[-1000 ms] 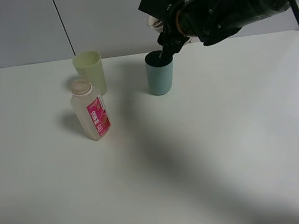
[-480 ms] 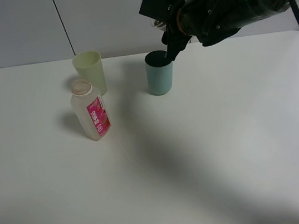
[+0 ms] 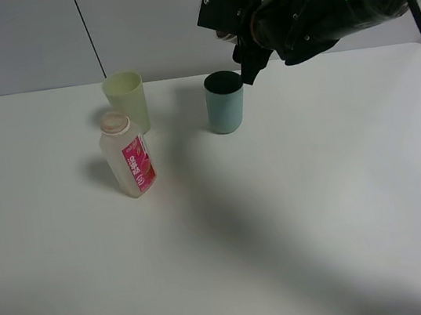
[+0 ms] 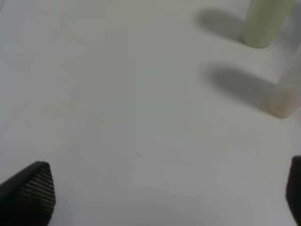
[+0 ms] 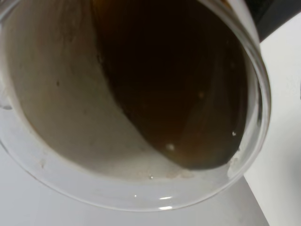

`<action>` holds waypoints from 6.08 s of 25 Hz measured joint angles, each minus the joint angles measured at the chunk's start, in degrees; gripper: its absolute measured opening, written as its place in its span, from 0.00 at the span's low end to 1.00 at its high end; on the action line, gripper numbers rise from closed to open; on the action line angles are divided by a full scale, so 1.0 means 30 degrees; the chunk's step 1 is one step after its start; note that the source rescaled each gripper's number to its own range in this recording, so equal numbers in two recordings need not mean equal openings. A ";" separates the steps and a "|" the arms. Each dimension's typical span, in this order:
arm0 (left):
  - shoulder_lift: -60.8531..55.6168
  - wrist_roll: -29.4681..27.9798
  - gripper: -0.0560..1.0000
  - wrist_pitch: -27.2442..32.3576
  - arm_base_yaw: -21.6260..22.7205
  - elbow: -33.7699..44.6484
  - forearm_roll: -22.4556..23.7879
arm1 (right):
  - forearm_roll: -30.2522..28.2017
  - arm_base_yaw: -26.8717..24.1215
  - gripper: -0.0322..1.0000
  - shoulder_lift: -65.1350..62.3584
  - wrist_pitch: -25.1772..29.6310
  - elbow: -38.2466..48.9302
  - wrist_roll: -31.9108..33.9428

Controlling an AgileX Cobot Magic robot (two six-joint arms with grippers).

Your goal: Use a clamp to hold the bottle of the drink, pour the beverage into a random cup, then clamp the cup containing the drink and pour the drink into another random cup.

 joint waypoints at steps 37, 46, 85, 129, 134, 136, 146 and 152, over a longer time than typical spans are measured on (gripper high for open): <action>0.0000 0.0000 1.00 0.0000 0.0000 0.0000 0.0000 | 0.0000 0.0000 0.03 0.0000 0.0385 0.0000 -0.3273; 0.0000 0.0000 1.00 0.0000 0.0000 0.0000 0.0000 | 0.0000 0.0000 0.03 0.0000 0.0385 0.0000 -0.3745; 0.0000 0.0000 1.00 0.0000 0.0000 0.0000 0.0000 | 0.0000 0.0000 0.03 0.0000 0.0696 -0.0007 -0.6544; 0.0000 0.0000 1.00 0.0000 0.0000 0.0000 0.0000 | 0.0000 0.0167 0.03 0.0000 0.0792 -0.0043 -1.1023; 0.0000 0.0000 1.00 0.0000 0.0000 0.0000 0.0000 | -0.0017 0.0167 0.03 0.0000 0.0792 -0.0043 -1.2212; 0.0000 0.0000 1.00 0.0000 0.0000 0.0000 0.0000 | -0.0031 0.0167 0.03 0.0000 0.0800 -0.0043 -1.2494; 0.0000 0.0000 1.00 0.0000 0.0000 0.0000 0.0000 | -0.0053 0.0167 0.03 0.0000 0.0800 -0.0043 -1.4547; 0.0000 0.0000 1.00 0.0000 0.0000 0.0000 0.0000 | -0.0079 0.0167 0.03 0.0000 0.0800 -0.0043 -1.6698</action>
